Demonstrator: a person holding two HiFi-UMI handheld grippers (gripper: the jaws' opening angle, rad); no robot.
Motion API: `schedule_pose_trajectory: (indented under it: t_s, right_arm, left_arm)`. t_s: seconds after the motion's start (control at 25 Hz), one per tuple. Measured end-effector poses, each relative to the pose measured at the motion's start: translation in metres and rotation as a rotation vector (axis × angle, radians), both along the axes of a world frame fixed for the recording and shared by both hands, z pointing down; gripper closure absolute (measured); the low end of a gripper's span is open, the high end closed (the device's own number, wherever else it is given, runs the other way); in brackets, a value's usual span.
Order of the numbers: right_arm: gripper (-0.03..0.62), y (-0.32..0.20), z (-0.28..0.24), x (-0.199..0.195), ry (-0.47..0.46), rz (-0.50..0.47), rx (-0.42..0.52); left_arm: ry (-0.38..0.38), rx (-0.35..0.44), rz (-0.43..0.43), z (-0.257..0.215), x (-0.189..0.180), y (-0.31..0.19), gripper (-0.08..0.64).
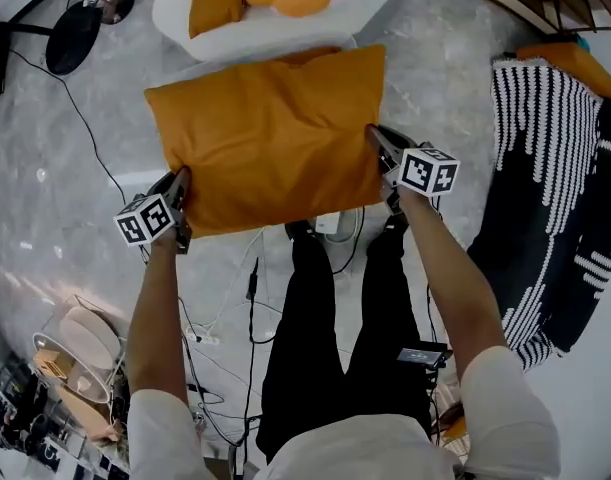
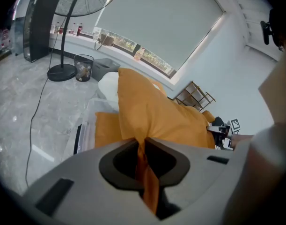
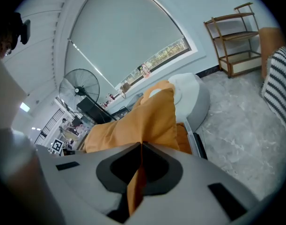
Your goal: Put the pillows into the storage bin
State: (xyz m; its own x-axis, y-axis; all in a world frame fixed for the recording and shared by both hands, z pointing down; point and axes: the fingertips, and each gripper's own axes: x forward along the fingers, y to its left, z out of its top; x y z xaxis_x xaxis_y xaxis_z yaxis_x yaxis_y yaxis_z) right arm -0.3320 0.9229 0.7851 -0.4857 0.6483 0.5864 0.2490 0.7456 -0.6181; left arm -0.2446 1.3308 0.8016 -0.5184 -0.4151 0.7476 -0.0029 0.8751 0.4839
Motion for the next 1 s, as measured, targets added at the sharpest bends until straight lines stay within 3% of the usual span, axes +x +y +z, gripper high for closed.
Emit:
schedule_pose_trajectory:
  t_s: [0.2, 0.4, 0.6, 0.68, 0.76, 1.0]
  right_arm:
    - [0.561, 0.016, 0.034, -0.029, 0.012, -0.011, 0.025]
    - [0.561, 0.025, 0.069, -0.044, 0.041, 0.010, 0.070]
    - [0.555, 0.019, 0.091, -0.049, 0.059, 0.024, 0.151]
    - [0.555, 0.016, 0.081, -0.044, 0.015, 0.003, 0.175]
    - [0.555, 0.019, 0.058, -0.041, -0.066, -0.022, 0.164]
    - [0.554, 0.048, -0.068, -0.021, -0.386, -0.093, 0.031]
  left_arm:
    - [0.002, -0.010, -0.004, 0.027, -0.029, 0.011, 0.518]
    - [0.057, -0.044, -0.019, 0.058, -0.038, 0.021, 0.506]
    - [0.074, -0.193, -0.082, 0.075, -0.032, 0.049, 0.359]
    - [0.026, -0.205, -0.067, 0.066, -0.026, 0.045, 0.350]
    - [-0.047, -0.163, -0.037, 0.049, -0.023, 0.030, 0.353]
    - [-0.398, -0.074, 0.000, -0.066, -0.020, -0.025, 0.383]
